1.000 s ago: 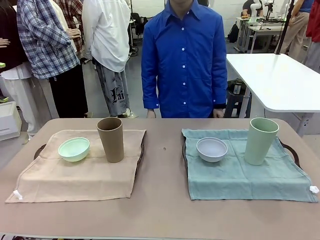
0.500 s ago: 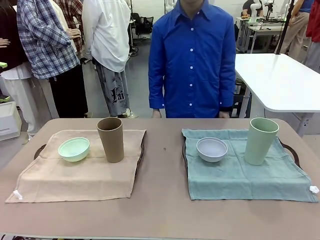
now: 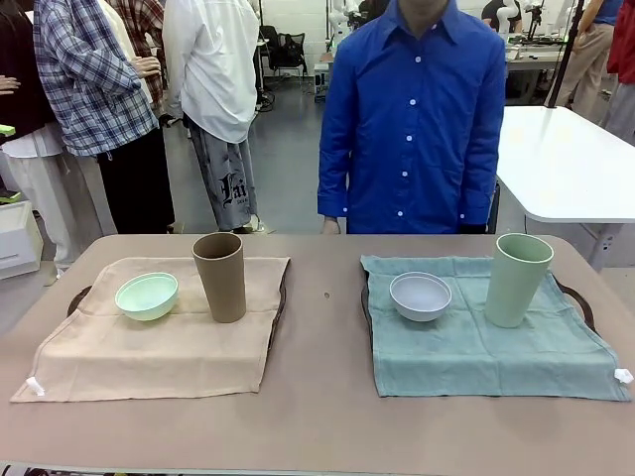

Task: Set up a tray with a mat and arrange the tableware.
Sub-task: Place the Picnic Bowl and Reusable plastic cup back onto the Handle tray in front of the human's position.

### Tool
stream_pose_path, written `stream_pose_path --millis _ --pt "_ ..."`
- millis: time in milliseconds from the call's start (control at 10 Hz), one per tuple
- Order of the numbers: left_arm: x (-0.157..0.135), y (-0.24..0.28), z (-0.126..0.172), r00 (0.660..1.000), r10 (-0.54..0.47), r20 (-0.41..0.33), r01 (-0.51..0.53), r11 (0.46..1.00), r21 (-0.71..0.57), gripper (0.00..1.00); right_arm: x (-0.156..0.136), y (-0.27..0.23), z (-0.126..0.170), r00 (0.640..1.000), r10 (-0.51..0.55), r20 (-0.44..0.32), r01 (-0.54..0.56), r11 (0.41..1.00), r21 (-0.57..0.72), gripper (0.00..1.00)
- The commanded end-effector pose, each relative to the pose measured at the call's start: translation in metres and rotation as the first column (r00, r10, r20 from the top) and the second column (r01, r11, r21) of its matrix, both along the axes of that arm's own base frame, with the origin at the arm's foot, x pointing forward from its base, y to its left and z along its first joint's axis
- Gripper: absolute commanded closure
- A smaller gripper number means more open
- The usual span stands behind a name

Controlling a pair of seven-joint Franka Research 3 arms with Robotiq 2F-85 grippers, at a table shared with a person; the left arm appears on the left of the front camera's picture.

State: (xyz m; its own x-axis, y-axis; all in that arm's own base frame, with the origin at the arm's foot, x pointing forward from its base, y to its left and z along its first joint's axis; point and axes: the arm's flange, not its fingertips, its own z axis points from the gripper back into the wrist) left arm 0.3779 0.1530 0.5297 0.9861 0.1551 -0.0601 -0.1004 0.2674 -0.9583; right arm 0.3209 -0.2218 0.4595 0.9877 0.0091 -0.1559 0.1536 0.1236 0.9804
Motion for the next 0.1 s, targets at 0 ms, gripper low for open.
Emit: stream_pose_path --millis 0 --pt "-0.0017 0.0 0.0031 1.0 -0.006 -0.012 0.005 1.0 -0.008 0.0 -0.0014 -0.0006 -0.0003 1.0 0.0 0.0 0.0 1.0 0.006 0.0"
